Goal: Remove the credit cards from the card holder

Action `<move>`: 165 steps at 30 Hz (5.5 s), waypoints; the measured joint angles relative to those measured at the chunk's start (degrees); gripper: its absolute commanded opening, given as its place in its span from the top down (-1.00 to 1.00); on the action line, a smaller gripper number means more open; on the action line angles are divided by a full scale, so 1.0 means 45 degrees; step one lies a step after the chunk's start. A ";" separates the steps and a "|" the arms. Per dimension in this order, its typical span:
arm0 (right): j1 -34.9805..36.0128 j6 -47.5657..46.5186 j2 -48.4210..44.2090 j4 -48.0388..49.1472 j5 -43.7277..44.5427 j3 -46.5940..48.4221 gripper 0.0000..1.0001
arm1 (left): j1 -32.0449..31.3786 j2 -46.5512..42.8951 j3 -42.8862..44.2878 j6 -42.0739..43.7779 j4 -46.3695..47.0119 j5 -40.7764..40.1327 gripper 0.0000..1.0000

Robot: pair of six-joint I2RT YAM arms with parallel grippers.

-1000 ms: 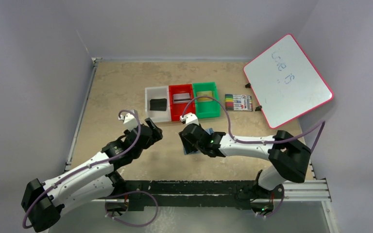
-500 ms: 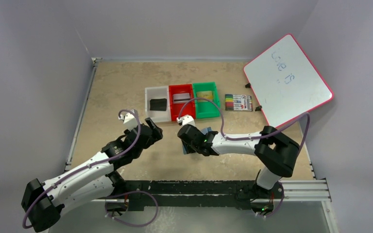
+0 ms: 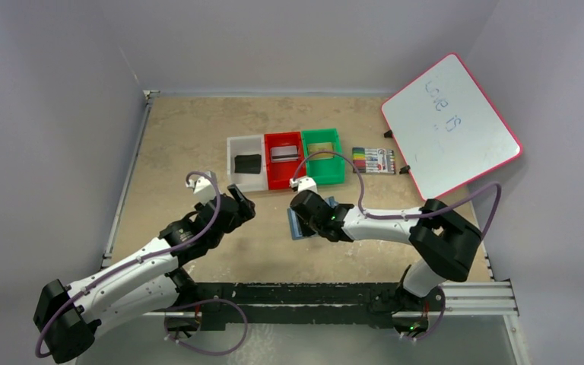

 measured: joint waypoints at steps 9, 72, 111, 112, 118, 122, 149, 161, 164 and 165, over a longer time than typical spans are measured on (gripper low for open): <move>-0.0413 0.0146 -0.0835 0.0850 -0.1326 -0.0583 0.91 | 0.0000 0.0126 0.0000 0.0000 0.0058 0.0121 -0.52; -0.1977 0.5965 -0.4216 0.9092 -0.5081 -0.6290 0.25 | -0.1248 0.8927 -0.1433 -0.3866 1.2847 0.3774 0.00; -0.1987 0.4707 -0.6620 0.5775 -0.4464 -0.6329 0.59 | -0.2501 0.7218 0.2035 -0.1535 0.7339 0.1156 -0.22; -0.1987 0.4585 -0.6295 0.5824 -0.4595 -0.6169 0.58 | -0.2501 0.7130 0.2035 -0.1515 0.7057 0.0986 -0.23; -0.1996 0.4075 -0.3954 0.6353 -0.5571 -0.4964 0.53 | -0.2506 0.5989 0.1953 -0.1409 0.4847 -0.0311 -0.26; -0.2025 0.3706 -0.2594 0.6334 -0.5863 -0.4104 0.53 | -0.2506 0.4745 0.1486 -0.1311 0.4197 -0.0622 -0.24; -0.3400 0.4036 0.0364 0.8272 -0.7752 -0.3959 0.54 | -0.2506 0.6596 0.0267 -0.0845 0.4954 0.1763 -0.04; -0.3798 0.5717 0.1098 1.1701 -0.8461 -0.5372 0.57 | -0.2492 0.7242 0.0097 -0.0597 0.5435 0.1904 0.49; -0.3813 0.5931 0.1185 1.2026 -0.8485 -0.5474 0.64 | -0.2492 0.7271 0.0024 -0.0529 0.5474 0.1865 0.67; -0.3823 0.5994 0.1205 1.2118 -0.8500 -0.5503 0.68 | -0.2492 0.7271 0.0000 -0.0505 0.5479 0.1841 0.74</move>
